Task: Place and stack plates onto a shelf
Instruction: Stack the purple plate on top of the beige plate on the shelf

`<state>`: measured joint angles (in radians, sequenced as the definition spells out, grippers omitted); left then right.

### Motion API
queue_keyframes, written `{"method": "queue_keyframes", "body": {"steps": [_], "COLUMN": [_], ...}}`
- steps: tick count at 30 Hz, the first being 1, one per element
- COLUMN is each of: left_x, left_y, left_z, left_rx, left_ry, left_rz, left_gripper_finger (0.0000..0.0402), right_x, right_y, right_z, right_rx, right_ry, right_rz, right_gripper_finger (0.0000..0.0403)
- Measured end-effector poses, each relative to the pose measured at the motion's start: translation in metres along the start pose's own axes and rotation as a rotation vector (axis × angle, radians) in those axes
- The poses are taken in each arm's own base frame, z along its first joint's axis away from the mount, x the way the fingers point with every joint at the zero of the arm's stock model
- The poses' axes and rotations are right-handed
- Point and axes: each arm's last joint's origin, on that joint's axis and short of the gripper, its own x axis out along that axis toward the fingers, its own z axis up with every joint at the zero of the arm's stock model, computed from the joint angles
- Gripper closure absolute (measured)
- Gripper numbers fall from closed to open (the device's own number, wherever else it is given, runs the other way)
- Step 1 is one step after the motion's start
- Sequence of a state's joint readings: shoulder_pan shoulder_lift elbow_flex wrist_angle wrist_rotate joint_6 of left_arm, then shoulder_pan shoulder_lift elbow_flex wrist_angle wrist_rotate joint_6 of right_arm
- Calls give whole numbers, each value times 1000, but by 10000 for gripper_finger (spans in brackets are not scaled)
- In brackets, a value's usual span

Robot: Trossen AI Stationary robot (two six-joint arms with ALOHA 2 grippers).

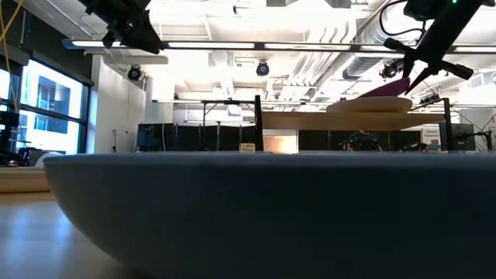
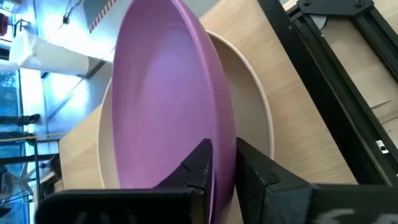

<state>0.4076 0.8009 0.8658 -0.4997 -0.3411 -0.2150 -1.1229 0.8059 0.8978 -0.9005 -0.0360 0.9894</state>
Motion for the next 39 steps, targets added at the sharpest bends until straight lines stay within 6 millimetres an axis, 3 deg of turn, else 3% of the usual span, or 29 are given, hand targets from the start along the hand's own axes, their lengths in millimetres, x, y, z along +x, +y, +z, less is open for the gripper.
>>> {"method": "queue_keyframes", "body": {"steps": [12,25,39], "left_x": [1,1,1], "left_y": [0,-1,-1], "left_z": [-1,-1,-1], "left_rx": [4,-16,-17], "left_ry": [11,13,11], "left_rz": [-3,-15,-14], "left_gripper_finger": [298,298,298], "right_x": [0,-1,-22], "right_y": [0,0,-8], "right_z": [-1,-4,-11], "right_rx": [-49,-55,-45], "right_ry": [34,93,163], "right_rz": [14,51,32], "right_gripper_finger": [357,300,300]}}
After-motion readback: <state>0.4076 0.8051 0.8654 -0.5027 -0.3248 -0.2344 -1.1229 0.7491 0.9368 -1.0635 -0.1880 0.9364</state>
